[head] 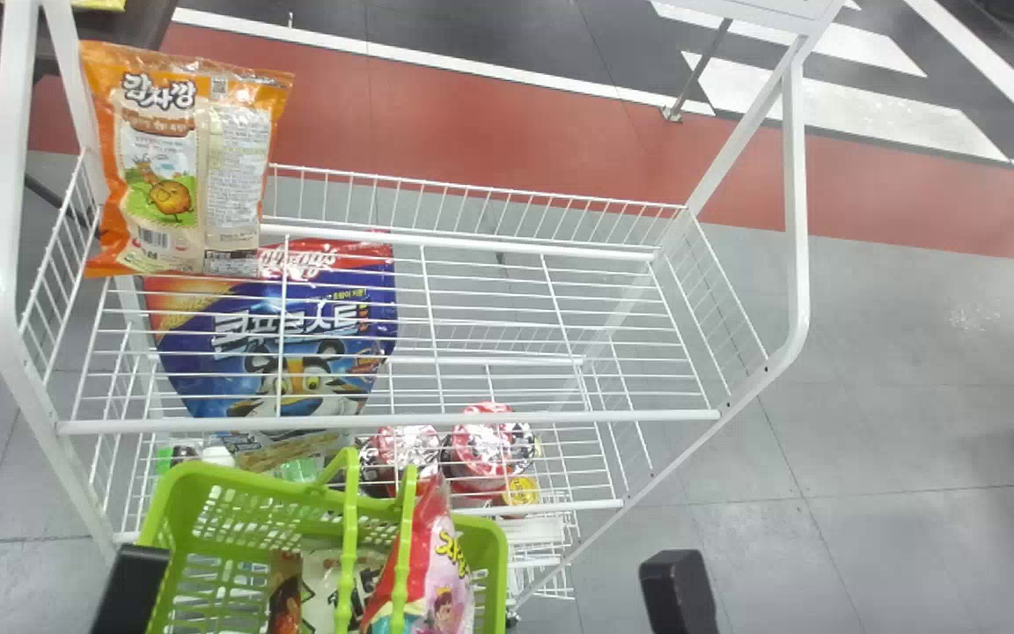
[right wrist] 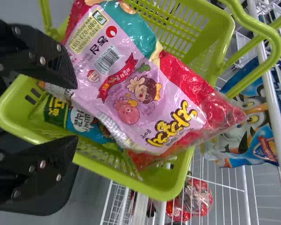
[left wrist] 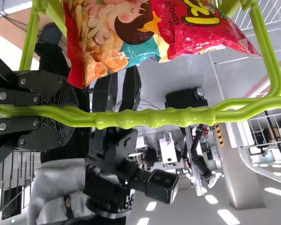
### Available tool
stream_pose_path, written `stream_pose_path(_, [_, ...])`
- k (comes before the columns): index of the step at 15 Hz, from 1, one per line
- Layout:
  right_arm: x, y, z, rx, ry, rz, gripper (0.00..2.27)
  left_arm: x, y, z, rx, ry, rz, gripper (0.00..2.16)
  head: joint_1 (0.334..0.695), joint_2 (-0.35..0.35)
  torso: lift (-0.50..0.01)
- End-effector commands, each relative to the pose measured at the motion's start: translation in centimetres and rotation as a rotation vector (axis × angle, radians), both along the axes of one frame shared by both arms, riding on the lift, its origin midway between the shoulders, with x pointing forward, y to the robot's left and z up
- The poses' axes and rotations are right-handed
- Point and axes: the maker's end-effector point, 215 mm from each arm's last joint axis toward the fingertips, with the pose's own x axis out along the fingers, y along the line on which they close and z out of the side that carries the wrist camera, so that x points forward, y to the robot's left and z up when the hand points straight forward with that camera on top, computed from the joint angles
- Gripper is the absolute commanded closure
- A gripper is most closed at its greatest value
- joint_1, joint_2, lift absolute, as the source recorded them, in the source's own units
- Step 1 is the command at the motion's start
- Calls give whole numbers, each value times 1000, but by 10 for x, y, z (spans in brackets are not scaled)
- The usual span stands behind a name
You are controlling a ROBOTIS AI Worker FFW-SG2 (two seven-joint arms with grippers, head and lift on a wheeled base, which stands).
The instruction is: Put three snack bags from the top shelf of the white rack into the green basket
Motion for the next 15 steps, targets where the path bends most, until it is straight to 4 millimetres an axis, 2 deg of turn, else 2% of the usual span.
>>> stream_pose_path(1, [13,-16,14,-3,-46,-30,56,3,5,0,-1,1,16,2142,695,-350,0])
stream_pose_path(3, [45,-23,36,5,-177,-54,56,5,9,-1,-4,6,28,2142,695,-350,0])
stream_pose_path(4, [70,-26,54,-6,-295,-65,56,6,11,1,-12,8,35,2142,695,-350,0])
stream_pose_path(6, [117,-30,103,-20,-574,-81,60,3,13,3,-10,13,33,2142,695,-350,0])
stream_pose_path(8, [146,-28,161,-36,-830,-102,63,0,14,3,-11,19,32,2142,695,-350,0])
stream_pose_path(10, [155,-25,206,-23,-1016,-148,66,-2,14,1,-10,24,35,2142,695,-350,0])
stream_pose_path(11, [154,-24,222,-1,-1088,-183,66,-3,13,2,-18,23,38,2142,695,-350,0])
stream_pose_path(13, [151,-19,237,33,-1177,-254,66,-4,15,1,-26,22,57,2142,695,-350,0])
stream_pose_path(15, [150,-12,236,62,-1178,-289,66,-5,19,3,-33,28,69,2142,695,-350,0])
